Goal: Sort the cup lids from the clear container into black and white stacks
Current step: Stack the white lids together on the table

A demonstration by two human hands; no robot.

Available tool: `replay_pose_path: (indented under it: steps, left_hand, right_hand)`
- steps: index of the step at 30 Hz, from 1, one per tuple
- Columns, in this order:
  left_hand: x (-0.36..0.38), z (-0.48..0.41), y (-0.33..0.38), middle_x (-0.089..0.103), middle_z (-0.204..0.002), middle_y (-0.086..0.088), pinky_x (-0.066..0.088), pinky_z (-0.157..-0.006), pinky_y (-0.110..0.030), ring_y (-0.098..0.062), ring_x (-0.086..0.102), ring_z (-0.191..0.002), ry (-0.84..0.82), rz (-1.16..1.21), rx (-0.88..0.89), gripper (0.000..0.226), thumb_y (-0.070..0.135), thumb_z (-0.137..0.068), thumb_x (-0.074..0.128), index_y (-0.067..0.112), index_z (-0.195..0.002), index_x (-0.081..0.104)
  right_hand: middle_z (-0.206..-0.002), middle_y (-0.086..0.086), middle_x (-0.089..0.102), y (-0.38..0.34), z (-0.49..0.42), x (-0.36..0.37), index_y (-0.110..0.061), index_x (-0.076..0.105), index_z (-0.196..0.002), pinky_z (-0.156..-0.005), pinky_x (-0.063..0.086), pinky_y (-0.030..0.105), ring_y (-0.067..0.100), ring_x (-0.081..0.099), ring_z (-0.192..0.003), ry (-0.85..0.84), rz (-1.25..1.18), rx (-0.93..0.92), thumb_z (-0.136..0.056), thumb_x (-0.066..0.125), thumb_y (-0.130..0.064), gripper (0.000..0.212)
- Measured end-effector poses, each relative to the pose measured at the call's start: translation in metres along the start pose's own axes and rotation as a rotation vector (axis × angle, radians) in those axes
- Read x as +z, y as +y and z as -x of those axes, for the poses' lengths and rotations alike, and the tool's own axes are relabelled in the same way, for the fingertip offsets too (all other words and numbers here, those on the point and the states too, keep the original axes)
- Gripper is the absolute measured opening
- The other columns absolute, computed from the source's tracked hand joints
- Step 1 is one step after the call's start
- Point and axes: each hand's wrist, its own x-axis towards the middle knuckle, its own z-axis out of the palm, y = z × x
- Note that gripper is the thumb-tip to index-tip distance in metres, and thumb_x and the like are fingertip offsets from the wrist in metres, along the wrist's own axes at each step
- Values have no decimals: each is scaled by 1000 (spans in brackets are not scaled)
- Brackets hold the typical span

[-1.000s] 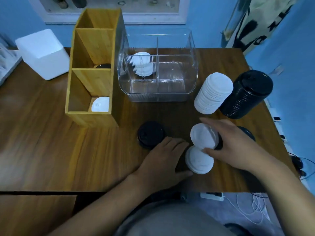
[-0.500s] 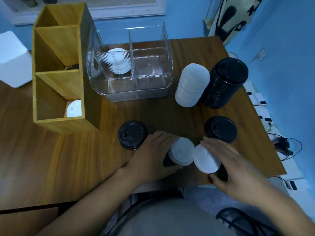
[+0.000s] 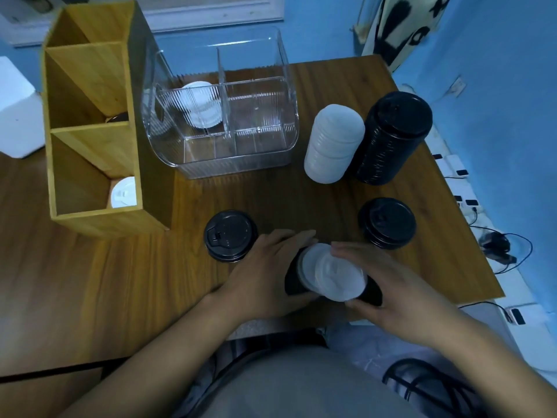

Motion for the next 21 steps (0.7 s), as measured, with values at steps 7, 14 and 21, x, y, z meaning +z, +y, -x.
replay_pose_path:
  steps: [7,14,21]
  left_hand:
    - [-2,-1,1,53,-145,-1,19,-111,-19,-10,31,-136,-33,-66,26,106,53,-75,81,16,-159,28]
    - [-1,0,-1,51,-149,-3,22,-120,-31,-13,32,-143,-55,-58,56,105,56,-79,75,16,-161,23]
    - [3,0,-6,48,-150,-4,21,-126,-36,-18,36,-144,-52,-16,58,106,56,-79,76,18,-162,22]
  right_hand:
    - [-151,-17,42,-7,-23,8,-26,48,-144,-113,24,12,0,32,-143,-82,-7,-84,-83,80,-29,68]
    - [-142,-32,35,-11,-26,14,-31,44,-145,-106,22,2,-16,27,-137,-20,48,-83,-86,78,-26,68]
    - [-144,-39,25,-6,-21,24,-50,32,-147,-108,27,10,-9,31,-138,-7,36,-17,-86,73,-37,74]
